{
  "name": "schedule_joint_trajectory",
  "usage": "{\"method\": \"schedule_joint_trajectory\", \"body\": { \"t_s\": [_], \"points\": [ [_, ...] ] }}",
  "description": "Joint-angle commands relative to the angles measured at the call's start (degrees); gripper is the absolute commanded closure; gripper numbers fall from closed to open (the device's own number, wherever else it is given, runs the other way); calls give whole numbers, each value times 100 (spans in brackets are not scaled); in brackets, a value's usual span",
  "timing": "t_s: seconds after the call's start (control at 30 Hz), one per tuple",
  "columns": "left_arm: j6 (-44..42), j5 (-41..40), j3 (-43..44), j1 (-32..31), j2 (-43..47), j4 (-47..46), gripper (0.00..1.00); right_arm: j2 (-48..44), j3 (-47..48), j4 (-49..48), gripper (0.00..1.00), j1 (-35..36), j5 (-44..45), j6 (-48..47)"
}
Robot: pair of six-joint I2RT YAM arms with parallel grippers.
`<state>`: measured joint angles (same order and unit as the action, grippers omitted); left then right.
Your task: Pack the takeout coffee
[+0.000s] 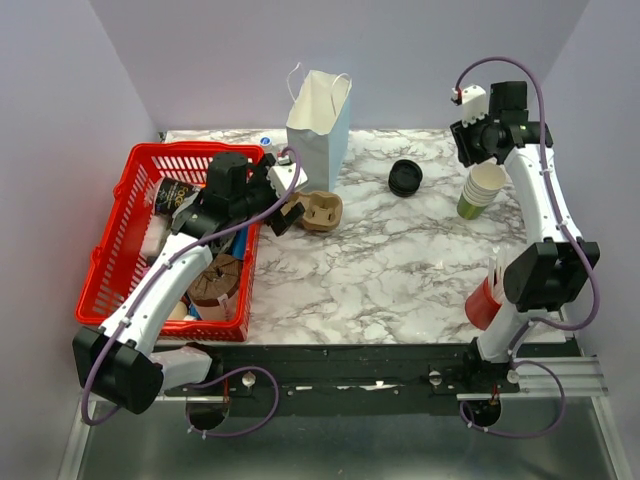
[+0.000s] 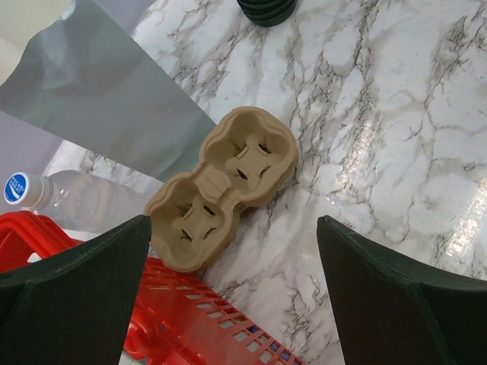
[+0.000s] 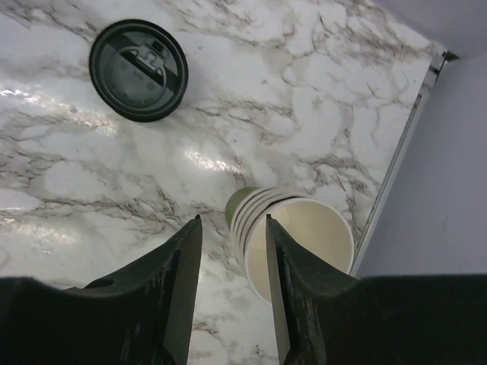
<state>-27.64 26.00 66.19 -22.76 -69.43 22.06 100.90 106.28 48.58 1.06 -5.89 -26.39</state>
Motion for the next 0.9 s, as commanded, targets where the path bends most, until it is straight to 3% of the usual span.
{"method": "schedule_joint_trajectory", "body": {
  "t_s": [0.0,0.87],
  "points": [
    [-49,133,-124,-44,149,-71,3,333,323,714,53,-201,404,90],
    [127,63,-274,-61,105,-246,2,509,-169,926,59,-519,-202,-349]
  ]
}}
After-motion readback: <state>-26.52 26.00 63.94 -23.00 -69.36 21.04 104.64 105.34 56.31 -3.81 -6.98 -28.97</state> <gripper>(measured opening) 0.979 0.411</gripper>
